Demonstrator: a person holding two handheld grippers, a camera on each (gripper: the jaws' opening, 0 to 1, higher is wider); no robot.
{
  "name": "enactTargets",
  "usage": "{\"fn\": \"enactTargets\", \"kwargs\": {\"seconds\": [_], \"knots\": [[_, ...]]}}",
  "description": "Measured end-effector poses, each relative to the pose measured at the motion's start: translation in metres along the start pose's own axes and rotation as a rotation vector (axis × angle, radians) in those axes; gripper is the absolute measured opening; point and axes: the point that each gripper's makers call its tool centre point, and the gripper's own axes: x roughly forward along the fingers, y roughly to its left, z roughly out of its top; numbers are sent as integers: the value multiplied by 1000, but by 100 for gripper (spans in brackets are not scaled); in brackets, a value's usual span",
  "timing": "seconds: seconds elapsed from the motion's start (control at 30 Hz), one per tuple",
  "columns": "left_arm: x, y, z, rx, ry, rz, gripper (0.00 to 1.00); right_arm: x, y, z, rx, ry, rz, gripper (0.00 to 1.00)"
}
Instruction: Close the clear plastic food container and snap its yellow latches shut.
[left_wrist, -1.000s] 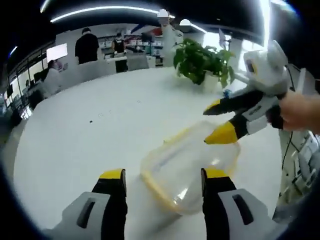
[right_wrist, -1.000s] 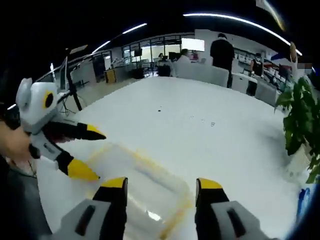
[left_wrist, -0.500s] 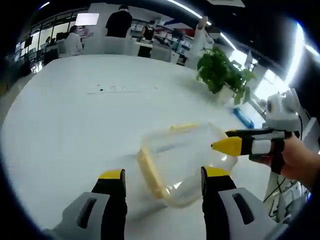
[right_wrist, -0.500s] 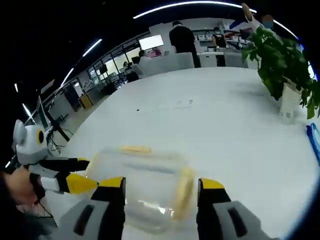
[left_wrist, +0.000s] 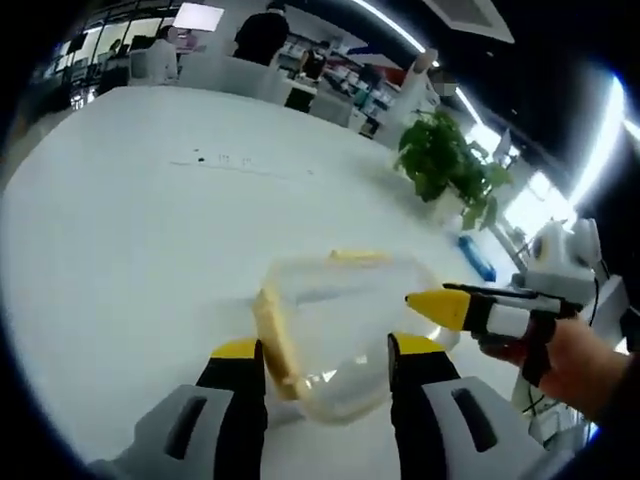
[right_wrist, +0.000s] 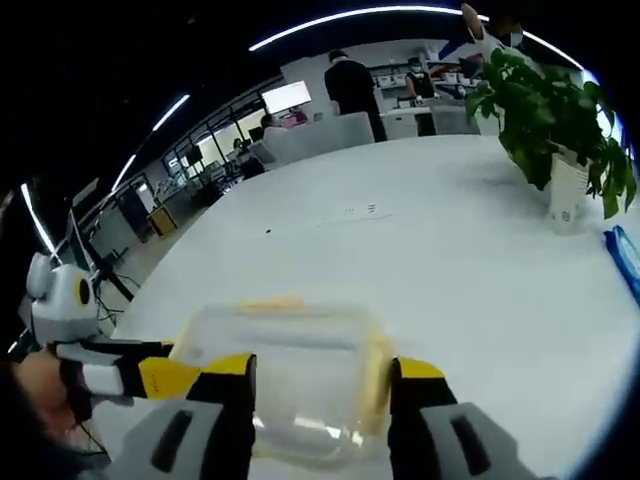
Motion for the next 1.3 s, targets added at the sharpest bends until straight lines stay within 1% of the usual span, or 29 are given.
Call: {"fn": "enactTargets", "kwargs": {"seconds": [0.1,0.2,0.3,0.33,0.37,0.4,0.43,0.47,0.53,0.77,0.9,0.97,1.17,1.3], "knots": [[1,0,0,-10,-3,7,46,1,0,2,19,-24,-21,50],[1,0,1,-34,-20,24,46,1,1,1,23,-31,-29,49],[2,-1,0,-41,-32,24,44,0,1,-1,31,-45,-34,49],[4,-9,0,-72,-29,-15,42,-1,3,-2,19,-46,-25,48],[3,0,2,-46,-46,26,43,-1,3,-6,103,-37,-33,44],[4,4,5,-48,-58,43,42,-3,-3,0,43,-65,-28,44],[4,0,3,-69,-50,21,42,-4,-1,1,37,-71,-22,43],[2,0,3,-69,-51,19,42,-4,-2,2,52,-68,-17,43],[2,-1,2,-67,-58,21,42,-4,1,2,50,-65,-20,43],[0,2,3,-67,-55,20,43,-4,6,-2,57,-75,-28,44],[-4,6,2,-43,-51,23,43,-3,12,-5,56,-74,-31,44],[-7,9,2,-50,-51,25,43,-1,17,-6,56,-73,-28,44],[-19,23,0,-56,-61,36,43,6,33,-10,44,-69,-11,44],[-27,34,1,-55,-64,42,43,11,47,-11,43,-69,-5,44]]}}
